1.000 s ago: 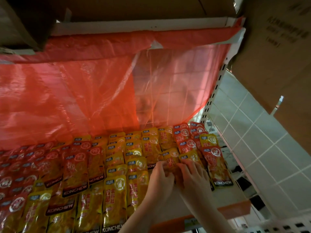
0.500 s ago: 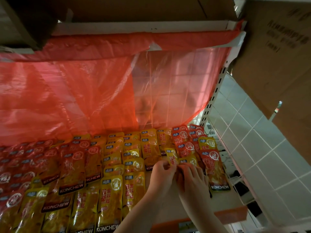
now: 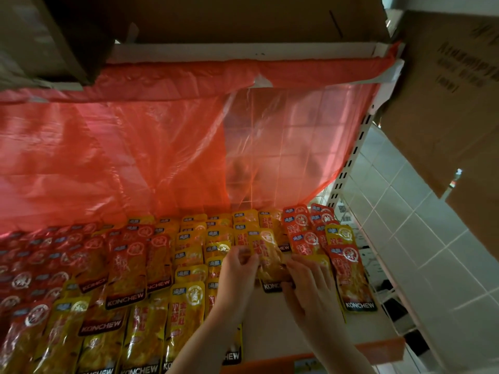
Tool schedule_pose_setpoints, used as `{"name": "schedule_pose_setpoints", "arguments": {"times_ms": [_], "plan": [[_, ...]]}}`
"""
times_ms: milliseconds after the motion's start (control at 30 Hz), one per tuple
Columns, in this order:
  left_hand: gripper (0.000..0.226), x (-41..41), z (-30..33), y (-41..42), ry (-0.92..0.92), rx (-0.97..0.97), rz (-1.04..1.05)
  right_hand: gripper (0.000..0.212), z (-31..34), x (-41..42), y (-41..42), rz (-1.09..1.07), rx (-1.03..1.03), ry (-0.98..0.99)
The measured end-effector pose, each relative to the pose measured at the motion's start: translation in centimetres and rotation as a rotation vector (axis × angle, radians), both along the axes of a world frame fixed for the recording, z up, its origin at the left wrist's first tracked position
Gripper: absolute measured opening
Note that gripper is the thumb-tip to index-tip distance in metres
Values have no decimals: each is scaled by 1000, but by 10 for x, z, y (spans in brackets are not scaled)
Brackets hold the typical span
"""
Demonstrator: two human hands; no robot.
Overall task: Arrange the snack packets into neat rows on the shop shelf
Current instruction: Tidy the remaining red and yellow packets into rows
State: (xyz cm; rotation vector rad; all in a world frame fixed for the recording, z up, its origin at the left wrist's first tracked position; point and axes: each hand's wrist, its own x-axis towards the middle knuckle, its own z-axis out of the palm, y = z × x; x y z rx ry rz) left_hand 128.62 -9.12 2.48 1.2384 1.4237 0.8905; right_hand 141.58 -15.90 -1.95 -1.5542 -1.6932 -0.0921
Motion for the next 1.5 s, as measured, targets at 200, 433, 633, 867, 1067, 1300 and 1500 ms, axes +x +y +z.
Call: {"name": "schedule_pose_setpoints", "arguments": {"times_ms": [200, 433, 633, 867, 1067, 1300, 1500], "plan": [[27, -23, 5, 10, -133, -101, -69, 46, 5, -17, 12, 181, -106, -156], [23, -39, 4, 13, 93, 76, -208, 33, 4, -21, 35, 71, -59, -145], [27, -54, 1, 14, 212, 224, -188, 38, -13, -27, 35, 26, -63, -230], [25, -64, -2, 20, 323, 316, -213, 50, -18, -27, 28, 88, -242, -269], [26, -61, -5, 25, 454, 436, -250, 27, -14, -22, 24, 103, -326, -186], [32, -44, -10, 18, 686, 509, -377, 59, -7, -27, 54, 46, -484, -93], [39, -43, -16, 12, 738, 494, -405, 57, -5, -36, 68, 9, -565, 55]]}}
